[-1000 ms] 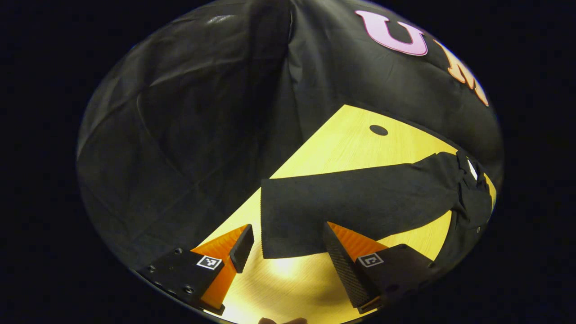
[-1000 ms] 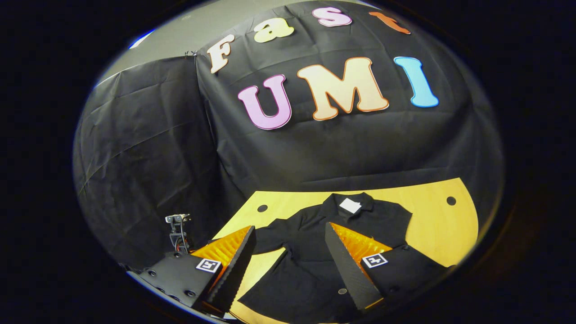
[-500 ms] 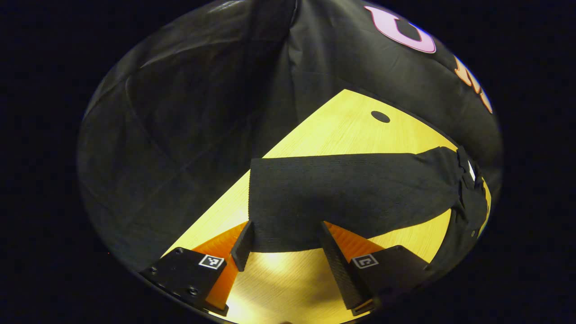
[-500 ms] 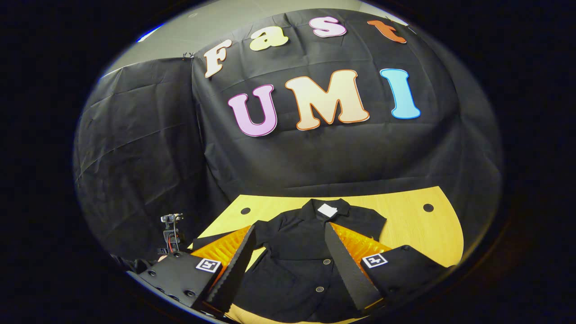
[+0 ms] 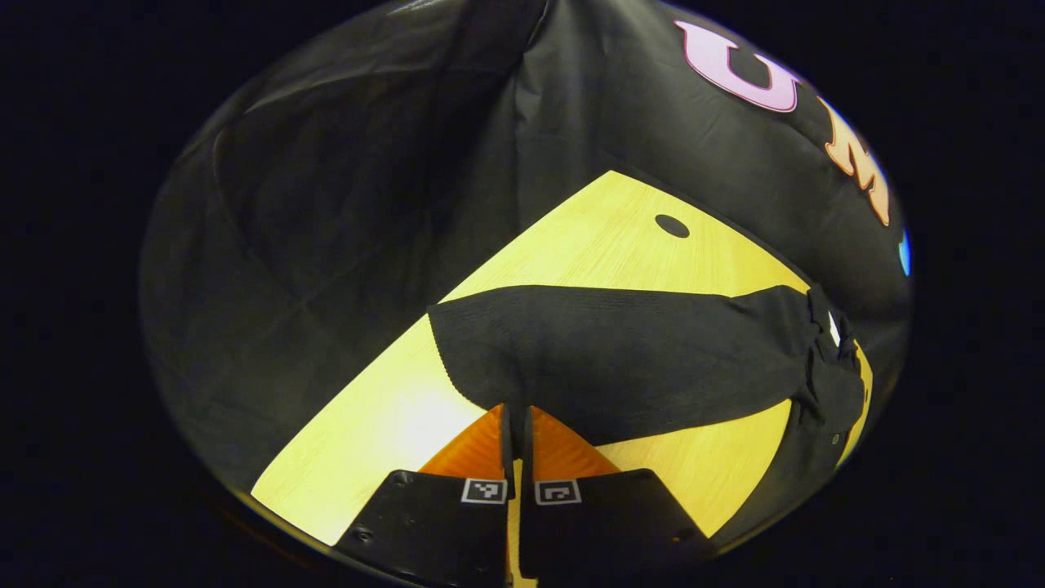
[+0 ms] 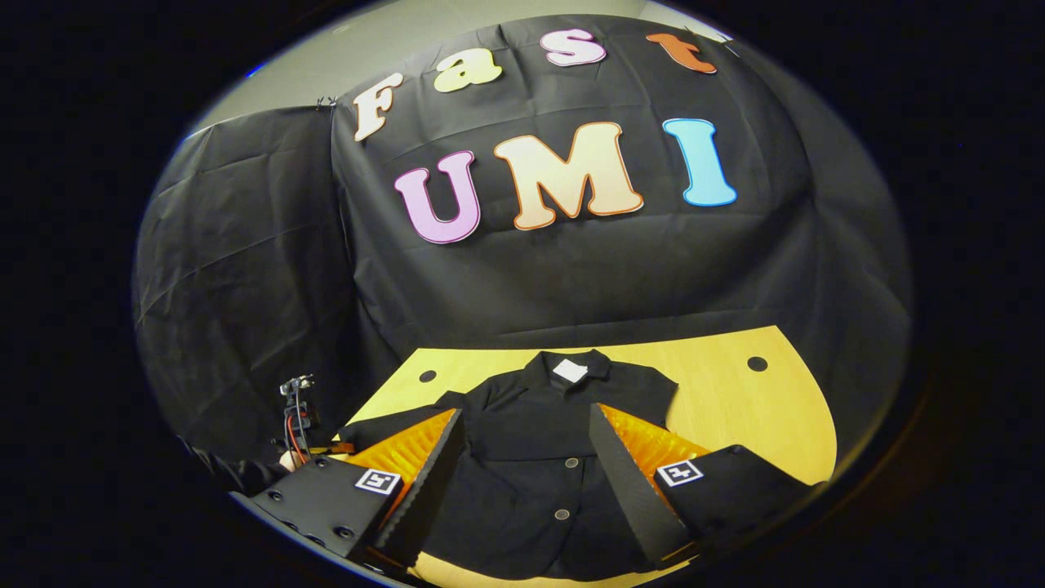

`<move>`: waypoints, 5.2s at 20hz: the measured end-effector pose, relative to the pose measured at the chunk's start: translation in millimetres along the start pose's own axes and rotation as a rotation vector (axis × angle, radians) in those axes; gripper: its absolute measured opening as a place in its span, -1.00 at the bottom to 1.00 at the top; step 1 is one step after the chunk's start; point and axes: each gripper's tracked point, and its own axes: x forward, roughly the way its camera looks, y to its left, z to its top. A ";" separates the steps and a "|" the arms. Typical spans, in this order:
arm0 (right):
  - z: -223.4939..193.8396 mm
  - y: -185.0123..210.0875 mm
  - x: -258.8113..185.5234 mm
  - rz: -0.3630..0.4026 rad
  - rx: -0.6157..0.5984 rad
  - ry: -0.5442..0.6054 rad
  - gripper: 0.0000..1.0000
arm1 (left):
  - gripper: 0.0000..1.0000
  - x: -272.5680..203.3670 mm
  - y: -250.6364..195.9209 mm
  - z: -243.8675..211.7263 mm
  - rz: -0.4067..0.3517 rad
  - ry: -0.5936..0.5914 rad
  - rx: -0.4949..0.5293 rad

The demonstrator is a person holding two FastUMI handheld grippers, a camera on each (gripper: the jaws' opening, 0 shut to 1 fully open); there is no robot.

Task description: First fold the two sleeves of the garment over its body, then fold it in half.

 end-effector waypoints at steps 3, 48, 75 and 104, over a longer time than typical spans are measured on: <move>3.4 -10.3 -5.2 -0.028 0.015 -0.017 0.96 | -1.00 -19.1 -26.9 19.5 -0.055 -0.071 0.008; -184.7 -190.3 -19.4 -0.293 0.196 0.315 0.96 | 0.93 -138.3 -282.2 -99.2 -0.417 0.102 0.403; -314.5 -173.4 -3.4 -0.418 0.214 0.694 0.25 | -0.70 -162.6 -152.1 -230.4 -0.208 0.401 0.569; -16.7 -132.1 135.5 -0.154 0.144 0.269 -0.95 | -1.00 -136.4 -333.8 54.3 -0.519 -0.041 0.485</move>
